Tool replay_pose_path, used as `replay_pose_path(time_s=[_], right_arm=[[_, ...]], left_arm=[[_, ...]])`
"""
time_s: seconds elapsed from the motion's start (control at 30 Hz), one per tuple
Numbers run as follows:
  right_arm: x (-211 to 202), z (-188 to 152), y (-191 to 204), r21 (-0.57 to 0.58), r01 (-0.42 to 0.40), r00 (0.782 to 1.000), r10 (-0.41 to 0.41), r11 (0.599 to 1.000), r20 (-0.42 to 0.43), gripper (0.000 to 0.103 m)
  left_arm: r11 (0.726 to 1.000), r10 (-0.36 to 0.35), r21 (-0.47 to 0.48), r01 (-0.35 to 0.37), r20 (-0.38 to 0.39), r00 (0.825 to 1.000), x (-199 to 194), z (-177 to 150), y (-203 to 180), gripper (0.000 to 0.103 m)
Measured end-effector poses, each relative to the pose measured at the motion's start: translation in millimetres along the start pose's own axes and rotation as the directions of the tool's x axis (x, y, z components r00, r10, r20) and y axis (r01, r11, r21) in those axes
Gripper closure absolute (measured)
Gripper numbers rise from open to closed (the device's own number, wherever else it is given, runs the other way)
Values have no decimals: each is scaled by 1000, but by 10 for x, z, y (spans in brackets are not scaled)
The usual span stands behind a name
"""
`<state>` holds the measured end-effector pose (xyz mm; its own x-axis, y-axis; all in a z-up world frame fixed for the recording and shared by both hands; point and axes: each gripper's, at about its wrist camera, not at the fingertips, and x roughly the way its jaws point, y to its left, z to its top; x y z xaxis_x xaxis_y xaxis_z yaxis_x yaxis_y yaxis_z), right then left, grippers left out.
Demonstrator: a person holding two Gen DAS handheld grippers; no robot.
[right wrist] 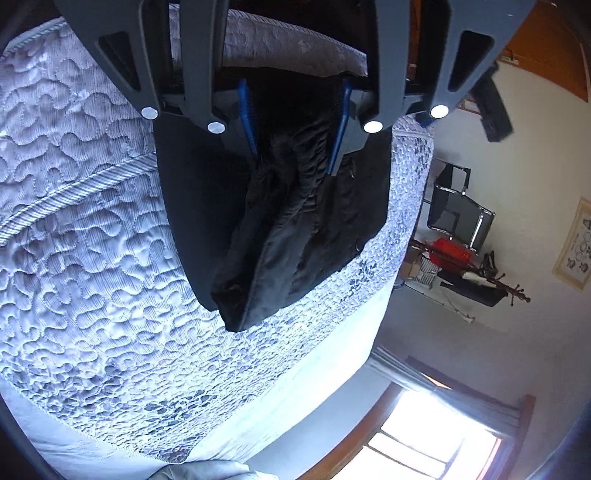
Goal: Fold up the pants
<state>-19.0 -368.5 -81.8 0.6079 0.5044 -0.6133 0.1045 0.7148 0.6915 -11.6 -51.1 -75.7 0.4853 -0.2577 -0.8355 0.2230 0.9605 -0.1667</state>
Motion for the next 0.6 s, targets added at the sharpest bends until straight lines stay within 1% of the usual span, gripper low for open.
replay_pose_path(time_s=[0.17,0.27,0.33,0.37,0.6], right_arm=[[90,-114,-268,58,25,999,-23,998,-27,69],[139,-195,-436,100,23,999,-19,995,-40,67],[159,-221,-493,116,16,999,-11,993,-40,65],[162,-236,-524,122,16,999,-12,992,-39,62],[172,-310,-628,134,9,999,-4,991,-35,62]], left_arm=[[999,-12,33,10,51,999,-211,111,-130,3],[999,-19,49,16,70,997,-321,158,-195,3],[998,-24,60,18,93,995,-413,191,-232,3],[998,-26,66,19,107,994,-458,204,-250,3],[995,-36,101,17,181,983,-706,311,-350,3]])
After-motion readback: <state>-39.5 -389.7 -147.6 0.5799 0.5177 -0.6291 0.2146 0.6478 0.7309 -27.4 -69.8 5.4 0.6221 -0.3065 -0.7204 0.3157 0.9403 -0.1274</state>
